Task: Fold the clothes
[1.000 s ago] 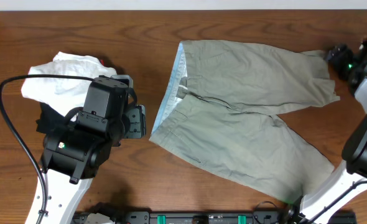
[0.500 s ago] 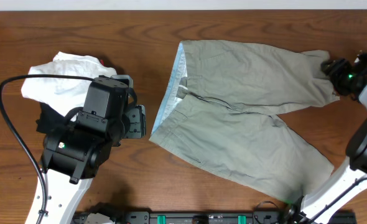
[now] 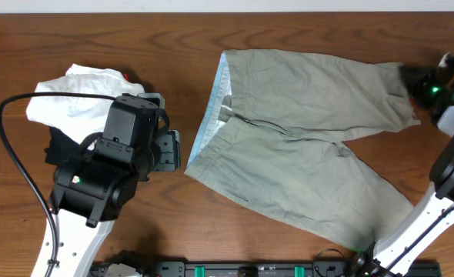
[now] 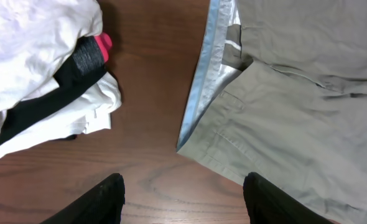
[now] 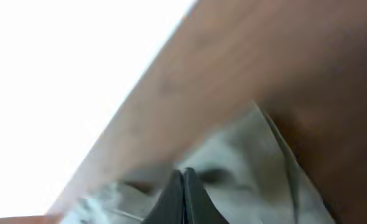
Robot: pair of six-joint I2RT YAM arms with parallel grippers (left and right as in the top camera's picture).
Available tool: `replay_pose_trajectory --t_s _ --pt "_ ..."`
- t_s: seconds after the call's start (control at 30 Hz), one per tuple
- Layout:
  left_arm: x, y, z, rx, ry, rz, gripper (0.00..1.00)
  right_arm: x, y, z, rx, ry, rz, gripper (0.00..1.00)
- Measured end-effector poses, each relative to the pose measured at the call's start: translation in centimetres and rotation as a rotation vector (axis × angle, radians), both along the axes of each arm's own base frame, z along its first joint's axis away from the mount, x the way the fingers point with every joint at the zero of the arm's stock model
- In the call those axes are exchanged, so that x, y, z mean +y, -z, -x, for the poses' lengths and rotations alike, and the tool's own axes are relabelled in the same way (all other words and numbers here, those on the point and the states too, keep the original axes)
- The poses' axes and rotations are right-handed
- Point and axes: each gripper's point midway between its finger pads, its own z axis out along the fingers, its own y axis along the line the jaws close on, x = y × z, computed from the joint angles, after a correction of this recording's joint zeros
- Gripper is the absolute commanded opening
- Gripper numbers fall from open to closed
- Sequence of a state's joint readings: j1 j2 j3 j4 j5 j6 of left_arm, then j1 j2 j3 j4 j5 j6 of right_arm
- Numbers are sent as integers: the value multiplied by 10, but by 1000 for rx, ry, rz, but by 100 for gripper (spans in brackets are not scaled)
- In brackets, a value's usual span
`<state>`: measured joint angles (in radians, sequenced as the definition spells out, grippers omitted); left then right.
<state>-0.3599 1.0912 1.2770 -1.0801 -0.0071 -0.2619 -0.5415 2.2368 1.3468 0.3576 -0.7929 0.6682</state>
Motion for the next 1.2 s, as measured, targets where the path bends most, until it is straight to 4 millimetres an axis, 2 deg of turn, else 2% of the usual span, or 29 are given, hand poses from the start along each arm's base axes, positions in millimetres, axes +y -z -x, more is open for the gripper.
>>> replay_pose_trajectory --t_s 0.13,0.2,0.3,0.33,0.37,0.47,0.53,0.73,0.93,1.03,1.1,1.17,1.2 --pt "0 0 0 0 0 0 63 -16 -37 -6 -145 16 -13 5" --pt "0 0 0 -1 0 0 64 -21 -44 -6 -168 22 -28 5" --pt "0 -1 -1 -6 0 2 63 -17 -34 -1 -111 14 -93 12" --pt "0 -1 -1 -5 -2 4 64 -13 -26 3 -62 10 -138 23" --pt "0 -1 -1 -5 -3 5 64 -9 -17 6 -15 8 -180 27" --pt "0 -1 -1 -5 -9 8 64 3 9 21 131 11 -283 28" --pt "-1 -1 -1 -4 -11 10 64 8 20 29 192 10 -318 33" --pt "-1 -1 -1 -3 -18 15 64 18 36 44 280 -12 -341 29" --pt "-1 -1 -1 -3 -19 15 64 27 58 71 416 -29 -295 23" --pt "0 -1 -1 -3 -19 15 64 20 54 82 463 -7 -188 21" --pt "0 -1 -1 -3 -20 15 64 13 43 94 515 31 -111 25" --pt "0 -1 -1 -3 -20 16 64 6 27 112 592 88 -28 40" --pt "-1 -1 -1 -3 -21 16 64 2 17 121 621 116 16 42"
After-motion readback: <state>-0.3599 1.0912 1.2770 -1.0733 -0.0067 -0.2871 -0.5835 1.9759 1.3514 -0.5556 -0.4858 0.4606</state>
